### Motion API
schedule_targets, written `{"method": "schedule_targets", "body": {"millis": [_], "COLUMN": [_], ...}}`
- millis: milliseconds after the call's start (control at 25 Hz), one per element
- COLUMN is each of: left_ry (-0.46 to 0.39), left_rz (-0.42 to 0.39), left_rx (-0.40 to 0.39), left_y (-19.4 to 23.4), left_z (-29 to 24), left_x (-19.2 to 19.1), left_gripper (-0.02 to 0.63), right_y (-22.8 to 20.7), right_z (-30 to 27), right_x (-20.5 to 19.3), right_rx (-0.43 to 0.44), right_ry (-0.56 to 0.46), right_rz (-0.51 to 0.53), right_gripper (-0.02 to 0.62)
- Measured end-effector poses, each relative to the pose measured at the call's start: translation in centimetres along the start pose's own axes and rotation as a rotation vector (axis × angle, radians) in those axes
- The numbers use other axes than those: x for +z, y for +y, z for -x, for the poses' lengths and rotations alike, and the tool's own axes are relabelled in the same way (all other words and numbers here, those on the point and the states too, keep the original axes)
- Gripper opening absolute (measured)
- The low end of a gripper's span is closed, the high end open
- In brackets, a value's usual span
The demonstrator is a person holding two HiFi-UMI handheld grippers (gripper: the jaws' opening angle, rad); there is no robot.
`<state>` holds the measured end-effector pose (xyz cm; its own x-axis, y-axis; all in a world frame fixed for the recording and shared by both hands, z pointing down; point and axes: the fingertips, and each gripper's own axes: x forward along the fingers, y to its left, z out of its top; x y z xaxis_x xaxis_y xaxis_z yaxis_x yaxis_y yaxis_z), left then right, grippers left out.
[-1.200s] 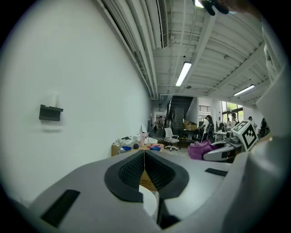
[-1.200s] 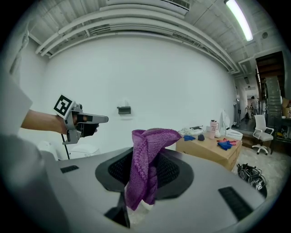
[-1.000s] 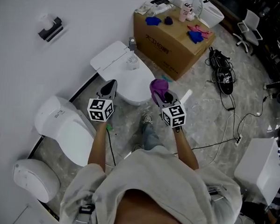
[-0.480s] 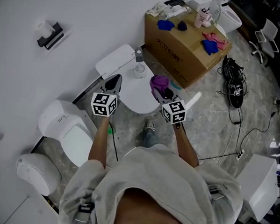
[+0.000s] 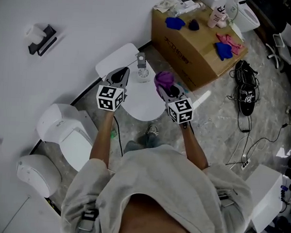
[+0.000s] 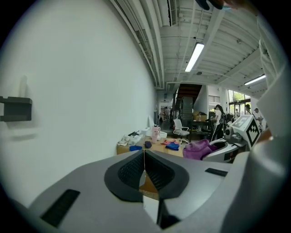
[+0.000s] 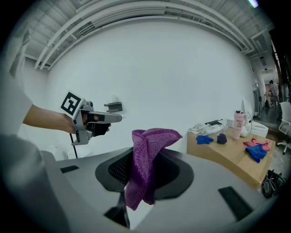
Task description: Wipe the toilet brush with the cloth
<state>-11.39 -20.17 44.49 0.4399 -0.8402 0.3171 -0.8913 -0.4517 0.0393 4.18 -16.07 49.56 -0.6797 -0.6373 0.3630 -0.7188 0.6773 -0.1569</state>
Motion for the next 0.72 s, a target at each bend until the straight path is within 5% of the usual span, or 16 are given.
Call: {"method": "schedule_targets", "body": {"millis": [360,720], "left_ry": [0.047,0.119], "left_rz": [0.015,-0.017], "left_rx": [-0.062,-0.224], "left_y": [1.4,1.5], "left_z": [-5.1,-9.7], "left_x": [-1.7,-4.4], "left_gripper": [0.021,0.021], "right_y": [-1.2,-2.3], "right_z": [-3.7,-6.6], "right_x": [-0.6,-2.4], "right_rx": [0.023,-0.036], "right_ry": [0.038,0.074], "right_rz": [-0.018,-0.068], "right_gripper": [0.129,0.129]}}
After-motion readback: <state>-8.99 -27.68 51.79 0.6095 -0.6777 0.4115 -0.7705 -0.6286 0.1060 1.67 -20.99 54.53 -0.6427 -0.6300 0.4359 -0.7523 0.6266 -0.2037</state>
